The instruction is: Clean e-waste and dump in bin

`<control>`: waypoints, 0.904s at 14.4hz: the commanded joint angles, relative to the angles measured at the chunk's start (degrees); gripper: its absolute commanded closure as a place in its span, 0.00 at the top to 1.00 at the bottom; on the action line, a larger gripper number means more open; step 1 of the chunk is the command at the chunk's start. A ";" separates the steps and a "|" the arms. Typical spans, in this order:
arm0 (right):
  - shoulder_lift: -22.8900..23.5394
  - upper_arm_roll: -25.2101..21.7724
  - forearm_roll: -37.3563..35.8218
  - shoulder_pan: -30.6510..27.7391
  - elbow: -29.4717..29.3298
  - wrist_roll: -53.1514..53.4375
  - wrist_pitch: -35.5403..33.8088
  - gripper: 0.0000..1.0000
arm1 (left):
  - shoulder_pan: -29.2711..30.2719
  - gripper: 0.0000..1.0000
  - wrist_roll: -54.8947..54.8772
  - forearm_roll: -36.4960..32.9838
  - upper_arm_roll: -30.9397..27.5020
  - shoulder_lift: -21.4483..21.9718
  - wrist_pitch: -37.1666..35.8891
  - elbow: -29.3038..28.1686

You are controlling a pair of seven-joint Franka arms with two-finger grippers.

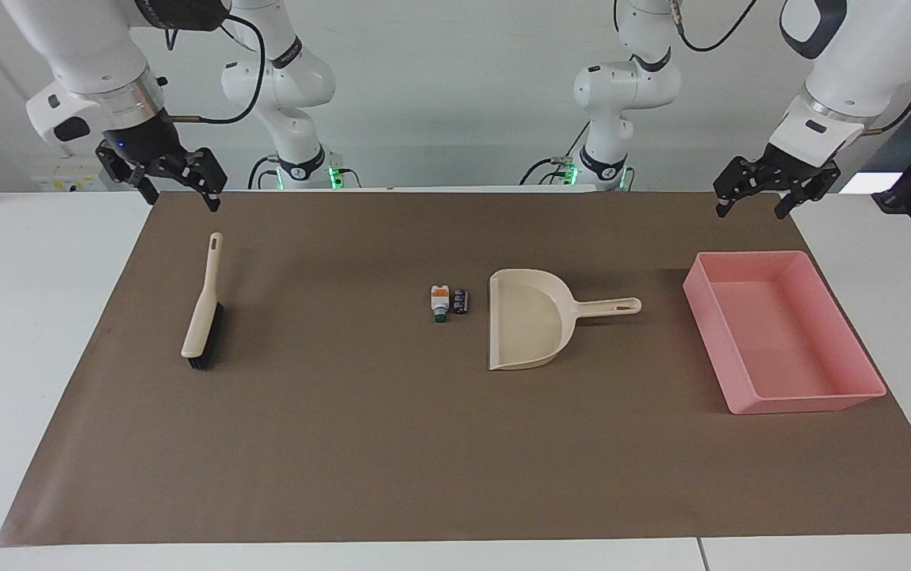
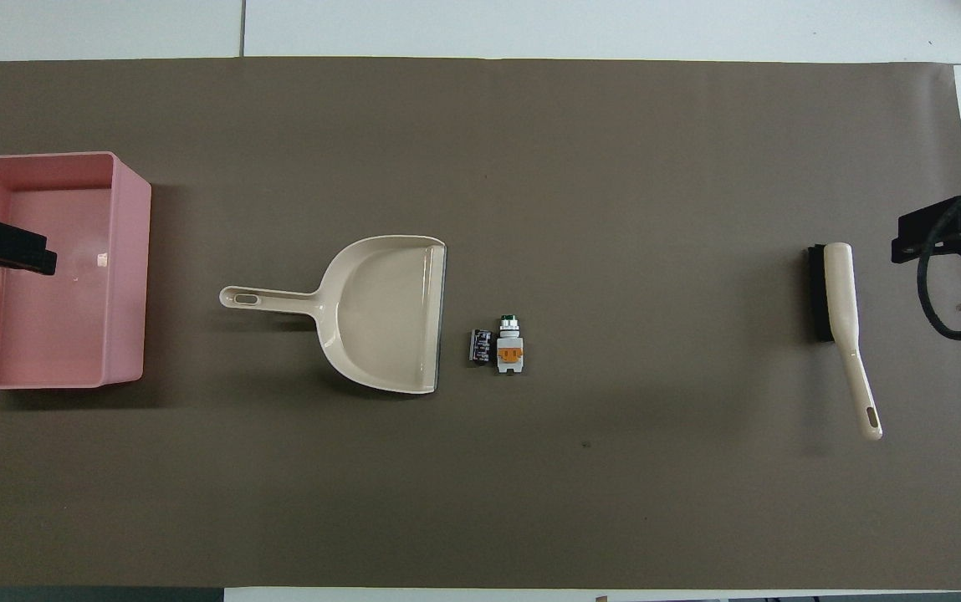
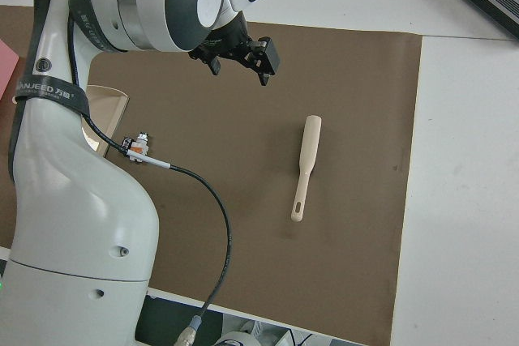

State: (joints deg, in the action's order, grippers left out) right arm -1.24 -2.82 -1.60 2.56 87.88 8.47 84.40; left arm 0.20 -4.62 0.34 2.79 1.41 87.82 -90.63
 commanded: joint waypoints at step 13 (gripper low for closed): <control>-4.72 0.19 0.55 -0.97 11.84 -1.52 8.46 0.99 | -0.46 1.00 0.32 0.18 -0.24 1.93 1.48 -2.27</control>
State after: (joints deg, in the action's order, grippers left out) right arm -1.96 -2.83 -1.60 2.54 91.68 8.46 86.44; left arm 0.20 -4.57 0.34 2.79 1.47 88.04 -90.76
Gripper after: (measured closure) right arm 0.009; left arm 0.000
